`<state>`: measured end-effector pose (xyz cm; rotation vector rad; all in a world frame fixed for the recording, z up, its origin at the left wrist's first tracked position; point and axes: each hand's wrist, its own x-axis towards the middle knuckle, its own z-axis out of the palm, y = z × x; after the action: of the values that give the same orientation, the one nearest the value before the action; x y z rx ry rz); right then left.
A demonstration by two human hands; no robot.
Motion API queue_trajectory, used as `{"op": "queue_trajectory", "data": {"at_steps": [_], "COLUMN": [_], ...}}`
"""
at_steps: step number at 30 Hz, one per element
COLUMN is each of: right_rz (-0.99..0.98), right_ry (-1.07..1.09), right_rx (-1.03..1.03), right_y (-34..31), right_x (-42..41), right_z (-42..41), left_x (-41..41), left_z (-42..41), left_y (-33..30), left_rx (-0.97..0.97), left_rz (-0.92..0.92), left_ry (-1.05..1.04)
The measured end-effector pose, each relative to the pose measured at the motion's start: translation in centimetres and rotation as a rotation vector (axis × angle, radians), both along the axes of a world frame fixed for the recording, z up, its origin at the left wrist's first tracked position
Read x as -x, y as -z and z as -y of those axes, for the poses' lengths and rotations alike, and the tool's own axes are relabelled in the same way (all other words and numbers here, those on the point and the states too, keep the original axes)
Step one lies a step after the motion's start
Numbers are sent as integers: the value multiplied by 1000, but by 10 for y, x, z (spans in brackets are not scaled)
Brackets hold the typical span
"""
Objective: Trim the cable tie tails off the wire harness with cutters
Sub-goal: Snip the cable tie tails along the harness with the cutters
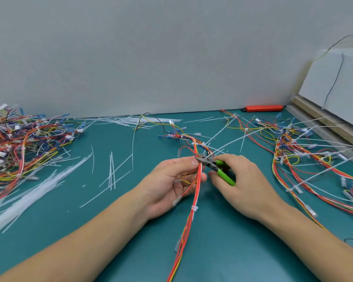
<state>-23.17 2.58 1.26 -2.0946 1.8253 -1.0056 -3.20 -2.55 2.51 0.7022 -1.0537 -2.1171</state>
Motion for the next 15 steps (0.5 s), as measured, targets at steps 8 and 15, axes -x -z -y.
{"op": "queue_trajectory", "data": {"at_steps": [8, 15], "right_rz": [-78, -63], "right_ry": [90, 74], "right_rx": [-4, -98], "right_y": [4, -5], "right_x": [-3, -1], "right_z": [3, 14], "left_x": [-1, 1], "left_z": [-1, -2], "left_y": [-2, -6], "left_rx": [22, -13], "left_rz": [-21, -36], "left_ry": [-2, -75]}}
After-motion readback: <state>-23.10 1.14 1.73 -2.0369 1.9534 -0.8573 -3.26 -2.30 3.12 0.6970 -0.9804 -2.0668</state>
